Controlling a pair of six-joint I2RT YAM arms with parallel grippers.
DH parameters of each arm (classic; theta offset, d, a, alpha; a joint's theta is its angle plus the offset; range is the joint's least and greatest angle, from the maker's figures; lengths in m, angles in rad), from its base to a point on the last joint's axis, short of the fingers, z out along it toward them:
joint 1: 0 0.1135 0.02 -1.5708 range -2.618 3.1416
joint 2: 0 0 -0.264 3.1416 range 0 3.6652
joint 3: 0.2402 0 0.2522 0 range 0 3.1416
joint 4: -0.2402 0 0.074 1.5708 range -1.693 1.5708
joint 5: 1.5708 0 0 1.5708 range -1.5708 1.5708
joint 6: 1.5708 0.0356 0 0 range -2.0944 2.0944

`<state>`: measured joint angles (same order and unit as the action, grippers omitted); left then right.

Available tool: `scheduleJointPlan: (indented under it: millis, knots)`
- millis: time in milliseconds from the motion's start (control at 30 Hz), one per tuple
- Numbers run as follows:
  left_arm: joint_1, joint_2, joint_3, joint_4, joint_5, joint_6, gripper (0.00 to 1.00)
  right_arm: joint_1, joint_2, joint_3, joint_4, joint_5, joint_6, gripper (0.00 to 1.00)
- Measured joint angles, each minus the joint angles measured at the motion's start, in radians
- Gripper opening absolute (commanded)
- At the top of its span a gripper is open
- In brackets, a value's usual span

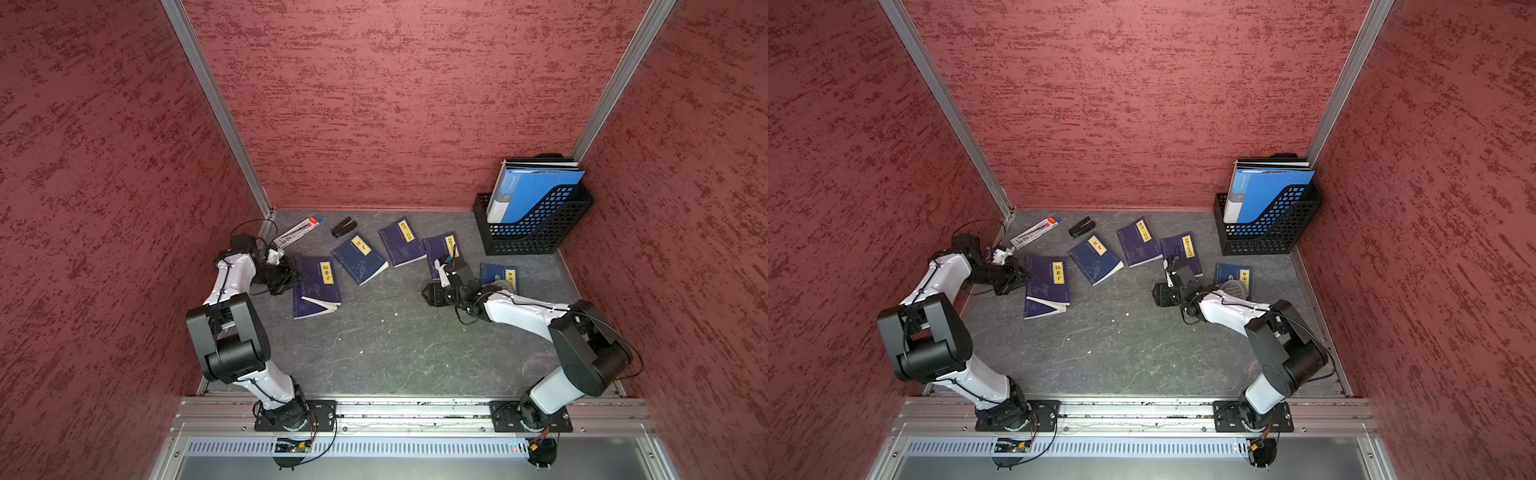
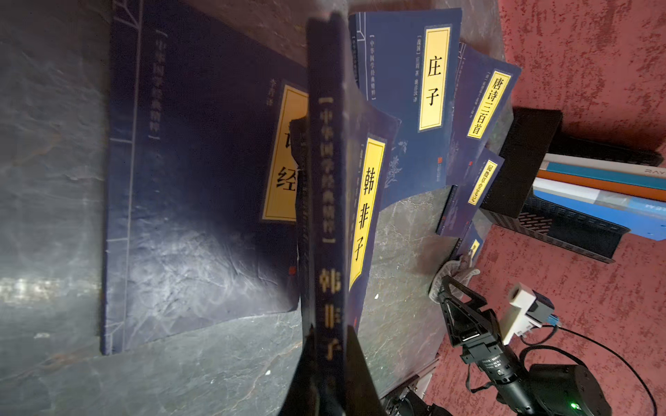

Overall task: Wipe the cover of the book
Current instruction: Place the book on the book.

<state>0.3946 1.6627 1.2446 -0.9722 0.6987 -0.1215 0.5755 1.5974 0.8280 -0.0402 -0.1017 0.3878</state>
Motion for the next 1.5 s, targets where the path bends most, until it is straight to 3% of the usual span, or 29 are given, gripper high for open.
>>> scheduleJointPlan:
  millis: [300, 600, 833, 1267, 1333, 1500]
  knots:
    - [-0.005, 0.092, 0.061, 0.006, -0.03, 0.053, 0.0, 0.0, -0.001, -0.003, 0.01, -0.008, 0.0, 0.64]
    - [-0.014, 0.063, 0.066, 0.027, 0.058, 0.075, 0.0, 0.0, -0.001, -0.008, 0.014, -0.011, 0.0, 0.64]
    - [0.004, 0.074, 0.067, 0.014, -0.05, 0.078, 0.0, 0.0, -0.001, -0.018, 0.022, -0.011, -0.002, 0.64]
    - [-0.002, 0.216, 0.113, -0.011, -0.207, 0.086, 0.0, 0.001, 0.0, -0.033, 0.036, -0.023, -0.004, 0.64]
    - [-0.008, 0.231, 0.12, -0.016, -0.23, 0.086, 0.06, 0.001, 0.0, -0.033, 0.037, -0.026, -0.004, 0.64]
    - [-0.031, 0.263, 0.15, -0.031, -0.273, 0.089, 0.08, 0.001, 0.0, -0.033, 0.037, -0.026, -0.008, 0.64]
